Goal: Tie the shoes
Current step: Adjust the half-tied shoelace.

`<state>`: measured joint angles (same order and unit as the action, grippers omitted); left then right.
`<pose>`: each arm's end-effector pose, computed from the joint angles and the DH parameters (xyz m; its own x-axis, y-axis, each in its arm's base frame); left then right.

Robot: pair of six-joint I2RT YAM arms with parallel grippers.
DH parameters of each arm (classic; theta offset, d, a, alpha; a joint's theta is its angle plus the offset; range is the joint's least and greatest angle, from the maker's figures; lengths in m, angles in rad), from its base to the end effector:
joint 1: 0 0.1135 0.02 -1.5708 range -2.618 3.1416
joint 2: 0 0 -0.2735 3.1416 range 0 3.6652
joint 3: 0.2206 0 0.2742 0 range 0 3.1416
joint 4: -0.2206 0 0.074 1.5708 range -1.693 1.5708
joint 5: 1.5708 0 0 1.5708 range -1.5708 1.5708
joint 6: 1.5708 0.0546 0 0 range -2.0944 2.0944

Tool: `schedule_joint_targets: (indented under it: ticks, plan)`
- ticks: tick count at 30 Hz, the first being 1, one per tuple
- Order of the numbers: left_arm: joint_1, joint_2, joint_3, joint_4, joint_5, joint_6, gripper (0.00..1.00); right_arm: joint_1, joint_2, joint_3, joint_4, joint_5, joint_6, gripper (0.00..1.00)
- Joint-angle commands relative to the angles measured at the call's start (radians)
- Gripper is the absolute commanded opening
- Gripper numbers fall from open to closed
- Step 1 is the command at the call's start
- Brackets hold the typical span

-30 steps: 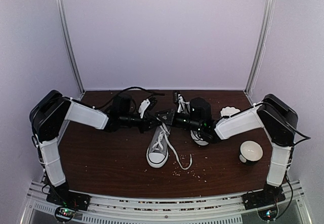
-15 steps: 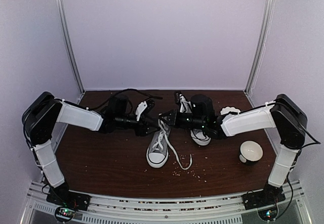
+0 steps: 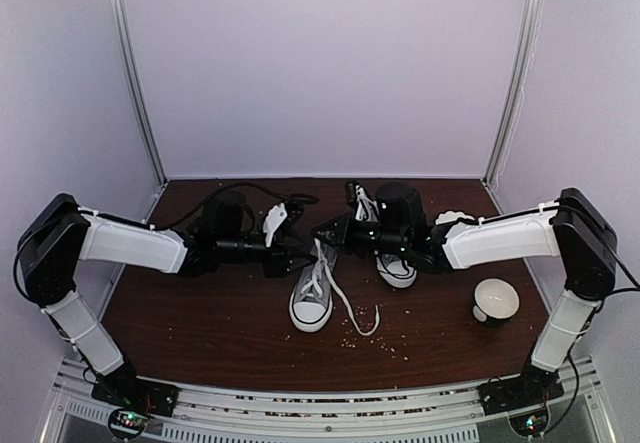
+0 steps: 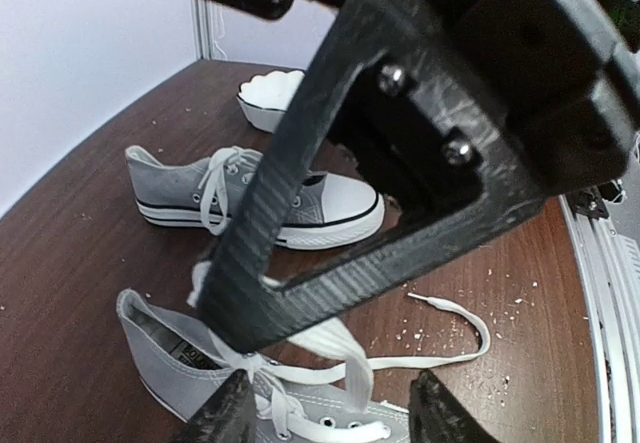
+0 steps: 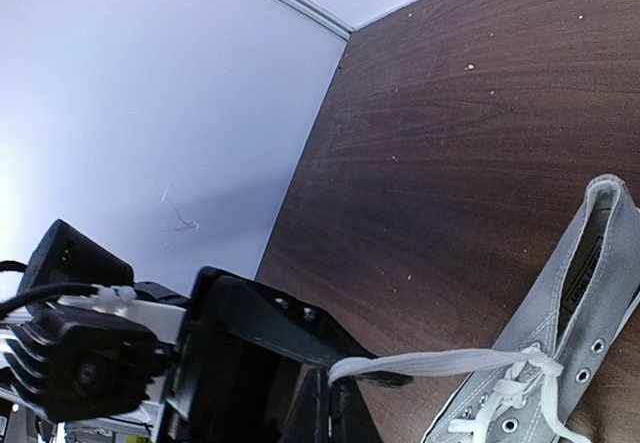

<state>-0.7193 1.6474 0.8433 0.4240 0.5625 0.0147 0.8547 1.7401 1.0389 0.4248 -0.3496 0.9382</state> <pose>0.2677 -0.2732 0.1905 -0.2654 0.2490 -0.9314 0.9339 0.3064 -0.1842 0.2680 0.3365 0.2221 -0.8520 0.1752 -0.4934 -0.4024 0.3837 0.8311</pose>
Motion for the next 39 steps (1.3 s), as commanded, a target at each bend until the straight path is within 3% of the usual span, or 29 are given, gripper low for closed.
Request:
schedule_joint_targets:
  ticks: [1,7,9,13,14,16,18,22,25,33,39]
  plan:
    - [-0.005,0.074,0.049,0.041,0.002,-0.046,0.56,0.013,0.007,-0.012,0.076,0.065,0.049,0.0]
    - [-0.012,0.109,0.077,0.061,0.024,-0.059,0.55,0.018,0.023,-0.021,0.11,0.071,0.063,0.0]
    - [-0.012,0.128,0.1,0.062,0.034,-0.072,0.43,0.017,0.024,-0.022,0.113,0.069,0.063,0.0]
    - [-0.012,0.131,0.098,0.077,0.035,-0.096,0.05,0.016,0.024,-0.03,0.118,0.069,0.058,0.0]
    - [-0.012,0.123,0.091,0.07,0.028,-0.091,0.0,0.016,0.023,-0.033,0.12,0.069,0.055,0.0]
    - [-0.012,0.101,0.086,-0.006,0.004,-0.06,0.0,0.014,0.026,-0.035,0.133,0.062,0.046,0.0]
    - [-0.011,0.081,0.104,-0.188,-0.037,0.028,0.0,0.013,0.042,-0.031,0.158,0.034,0.027,0.0]
    - [-0.011,0.087,0.196,-0.521,-0.197,0.196,0.0,0.012,0.089,-0.053,0.25,0.009,0.003,0.0]
    - [-0.011,0.114,0.249,-0.665,-0.303,0.269,0.0,0.008,0.126,-0.057,0.301,0.007,0.007,0.0]
    - [-0.009,0.128,0.311,-0.823,-0.314,0.362,0.0,0.002,0.103,-0.088,0.288,0.058,-0.045,0.0]
    - [-0.01,0.207,0.347,-0.838,-0.254,0.378,0.0,-0.002,0.09,-0.092,0.212,0.059,-0.1,0.0]
